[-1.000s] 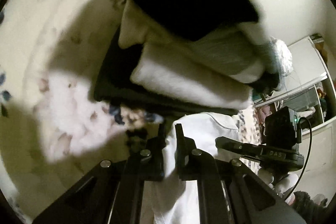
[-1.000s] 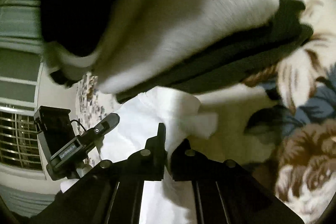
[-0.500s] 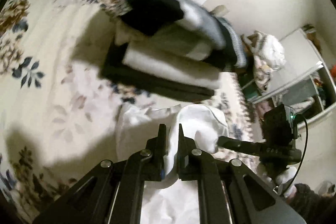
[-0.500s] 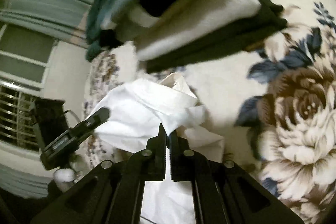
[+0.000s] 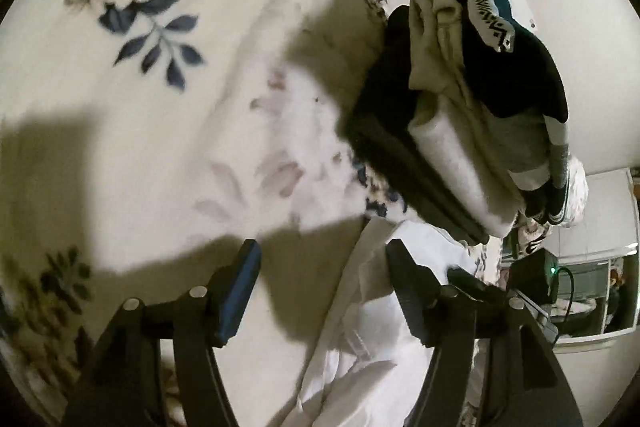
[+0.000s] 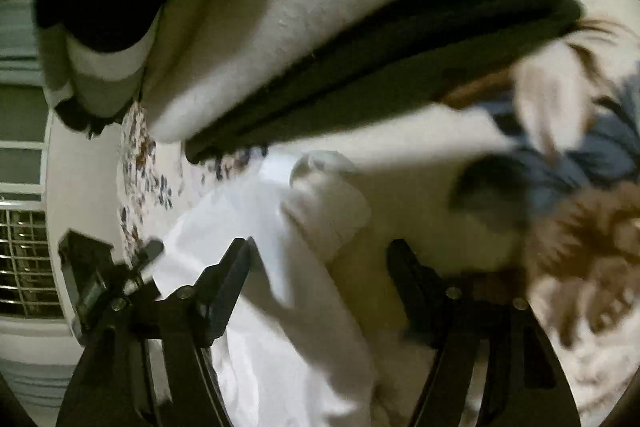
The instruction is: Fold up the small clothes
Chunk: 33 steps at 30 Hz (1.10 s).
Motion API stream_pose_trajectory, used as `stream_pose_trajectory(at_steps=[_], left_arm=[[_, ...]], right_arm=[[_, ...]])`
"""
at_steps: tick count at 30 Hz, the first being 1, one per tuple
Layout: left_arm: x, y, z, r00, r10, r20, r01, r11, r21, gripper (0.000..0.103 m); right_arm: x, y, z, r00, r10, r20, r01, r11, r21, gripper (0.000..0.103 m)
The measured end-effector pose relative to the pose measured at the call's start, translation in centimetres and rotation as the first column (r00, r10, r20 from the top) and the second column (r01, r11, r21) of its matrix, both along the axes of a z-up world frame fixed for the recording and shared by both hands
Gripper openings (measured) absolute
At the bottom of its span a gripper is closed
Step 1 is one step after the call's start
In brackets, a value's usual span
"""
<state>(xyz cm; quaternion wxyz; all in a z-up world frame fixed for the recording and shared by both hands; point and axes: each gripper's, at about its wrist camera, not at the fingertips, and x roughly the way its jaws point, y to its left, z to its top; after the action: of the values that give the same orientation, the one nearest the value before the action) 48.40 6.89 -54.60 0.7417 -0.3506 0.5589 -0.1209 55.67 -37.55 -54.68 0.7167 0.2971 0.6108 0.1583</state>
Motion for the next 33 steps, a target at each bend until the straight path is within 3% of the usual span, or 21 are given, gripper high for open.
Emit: stream_pose_trajectory(at_steps=[1, 2, 5, 9, 13, 14, 15, 16, 17, 18, 22, 24, 26, 28, 29, 30, 32, 33], left_arm=[[0.1, -0.1, 0.0, 1.0, -0.007, -0.001, 0.007, 1.0, -0.005, 0.062], [0.2, -0.5, 0.2, 1.0, -0.018, 0.004, 0.018, 1.0, -0.004, 0.062], [0.7, -1.7, 0.8, 0.998, -0.055, 0.016, 0.055, 0.998, 0.01, 0.062], [1.2, -3.4, 2.0, 0.995, -0.096, 0.029, 0.095, 0.995, 0.04, 0.062], [1.8, -6.4, 1.6, 0.984, -0.179, 0.001, 0.178, 0.98, 0.094, 0.061], [2.0, -7.0, 1.2, 0.982, -0.189, 0.003, 0.187, 0.977, 0.098, 0.056], [2.3, -7.4, 0.9, 0.981, -0.195, 0.019, 0.193, 0.977, 0.087, 0.022], [2.6, -7.7, 0.5, 0.978, -0.208, 0.023, 0.205, 0.975, 0.084, 0.006], [3.4, -8.1, 0.2, 0.973, -0.229, 0.016, 0.226, 0.969, 0.096, 0.005], [3.9, -8.2, 0.2, 0.972, -0.234, 0.031, 0.23, 0.969, 0.093, 0.005], [6.3, -8.8, 0.0, 0.955, -0.289, 0.06, 0.28, 0.952, 0.123, 0.005], [7.3, -8.8, -1.3, 0.948, -0.317, 0.009, 0.314, 0.942, 0.116, 0.01], [7.4, -8.0, -1.7, 0.95, -0.313, -0.016, 0.313, 0.948, 0.057, 0.014], [6.9, -6.1, -1.3, 0.962, -0.274, 0.005, 0.274, 0.962, -0.016, 0.035], [6.6, -5.2, -1.3, 0.968, -0.252, 0.02, 0.252, 0.966, -0.058, 0.057], [6.2, -4.4, -1.5, 0.974, -0.224, 0.032, 0.226, 0.969, -0.105, 0.072], [5.8, -3.8, -2.5, 0.978, -0.206, 0.026, 0.207, 0.961, -0.184, 0.073], [5.9, -4.1, -3.7, 0.975, -0.22, -0.003, 0.214, 0.95, -0.229, 0.073]], right_arm=[[0.3, 0.0, 0.2, 1.0, -0.013, 0.021, 0.013, 1.0, -0.008, 0.011], [0.5, -0.2, 0.5, 0.998, -0.05, 0.038, 0.051, 0.998, -0.037, 0.005], [0.4, -1.4, 1.3, 0.985, -0.157, 0.071, 0.163, 0.983, -0.08, 0.005], [-0.6, -2.9, 1.0, 0.985, -0.17, 0.033, 0.172, 0.982, -0.083, 0.008], [-0.6, -3.7, 0.8, 0.981, -0.194, 0.004, 0.194, 0.98, -0.039, 0.025], [-0.7, -4.3, 1.0, 0.98, -0.198, 0.002, 0.198, 0.98, -0.032, 0.025], [-0.7, -4.5, 1.0, 0.98, -0.198, 0.0, 0.198, 0.98, -0.025, 0.025], [-0.8, -4.8, 0.9, 0.979, -0.202, -0.004, 0.201, 0.979, -0.018, 0.025], [-0.9, -5.1, 0.8, 0.979, -0.206, -0.006, 0.206, 0.978, -0.015, 0.022], [-1.0, -5.1, 0.7, 0.978, -0.209, -0.001, 0.209, 0.978, -0.021, 0.009], [-0.9, -5.3, 0.8, 0.976, -0.217, 0.014, 0.218, 0.972, -0.084, 0.006], [-0.8, -5.5, 0.5, 0.976, -0.216, 0.007, 0.216, 0.972, -0.09, 0.006], [-0.5, -5.4, 0.2, 0.977, -0.211, -0.011, 0.21, 0.974, -0.081, 0.007], [0.0, -5.1, 0.1, 0.98, -0.197, -0.035, 0.196, 0.98, -0.037, 0.017], [0.2, -5.2, 0.1, 0.982, -0.183, -0.042, 0.183, 0.983, -0.011, 0.033], [0.2, -5.3, 0.1, 0.985, -0.17, -0.042, 0.17, 0.985, 0.01, 0.052], [0.5, -5.5, -0.6, 0.992, -0.112, -0.06, 0.117, 0.988, 0.102, 0.064], [0.6, -5.4, -1.1, 0.993, -0.092, -0.075, 0.101, 0.987, 0.129, 0.064]])
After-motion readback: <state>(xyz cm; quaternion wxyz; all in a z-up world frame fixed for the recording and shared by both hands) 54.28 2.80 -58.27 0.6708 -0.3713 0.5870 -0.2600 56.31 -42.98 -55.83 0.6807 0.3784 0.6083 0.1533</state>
